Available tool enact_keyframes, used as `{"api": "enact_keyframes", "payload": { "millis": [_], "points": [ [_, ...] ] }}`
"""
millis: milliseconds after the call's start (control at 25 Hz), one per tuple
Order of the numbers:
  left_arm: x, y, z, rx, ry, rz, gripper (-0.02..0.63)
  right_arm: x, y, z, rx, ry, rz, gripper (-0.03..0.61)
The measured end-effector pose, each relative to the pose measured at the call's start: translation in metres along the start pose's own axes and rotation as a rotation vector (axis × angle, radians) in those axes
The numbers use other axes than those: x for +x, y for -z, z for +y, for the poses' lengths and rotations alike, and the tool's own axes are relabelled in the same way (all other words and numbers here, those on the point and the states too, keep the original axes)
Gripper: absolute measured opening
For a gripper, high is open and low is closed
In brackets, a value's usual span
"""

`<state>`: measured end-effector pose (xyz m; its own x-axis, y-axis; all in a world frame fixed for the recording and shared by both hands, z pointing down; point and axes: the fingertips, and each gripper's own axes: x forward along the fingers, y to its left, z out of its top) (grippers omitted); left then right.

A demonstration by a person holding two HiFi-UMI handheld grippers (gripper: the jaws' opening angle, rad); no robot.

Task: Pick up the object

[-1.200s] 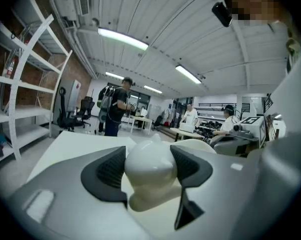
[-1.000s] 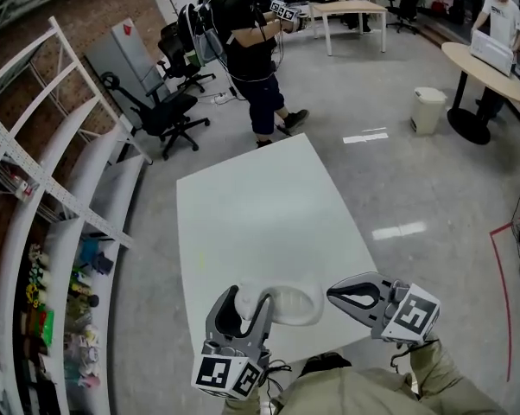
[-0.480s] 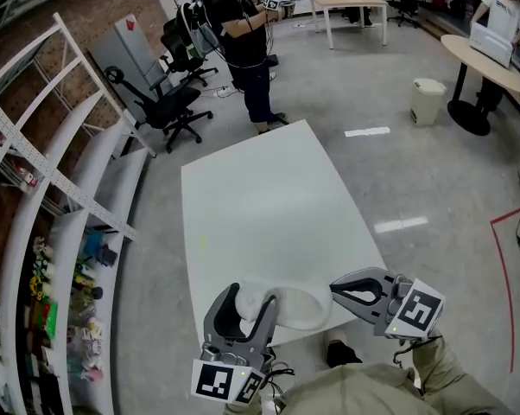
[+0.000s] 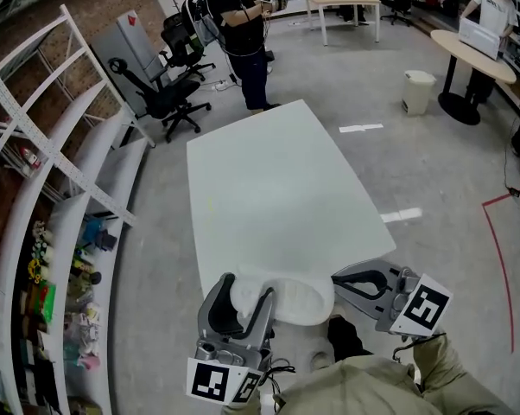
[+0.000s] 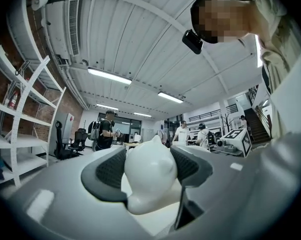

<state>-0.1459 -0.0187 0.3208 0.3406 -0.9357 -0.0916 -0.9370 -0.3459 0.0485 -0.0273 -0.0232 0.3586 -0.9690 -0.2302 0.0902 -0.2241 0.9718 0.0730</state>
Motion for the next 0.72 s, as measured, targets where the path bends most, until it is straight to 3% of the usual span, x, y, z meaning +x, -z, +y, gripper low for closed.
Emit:
{"api": "enact_keyframes", "payload": {
  "millis": [360,720],
  "points": [
    [-0.073,-0.018,-0.021,0.007,0.018,-0.031,0.284,-0.013,-0.017,0.077,-0.045,-0.002,0.011,0.003],
    [-0.079,-0.029,-0.033,-0.017,0.015,-0.064,0.284,-0.027,-0.033,0.085,-0.06,0.002,0.002,0.003]
  ]
}}
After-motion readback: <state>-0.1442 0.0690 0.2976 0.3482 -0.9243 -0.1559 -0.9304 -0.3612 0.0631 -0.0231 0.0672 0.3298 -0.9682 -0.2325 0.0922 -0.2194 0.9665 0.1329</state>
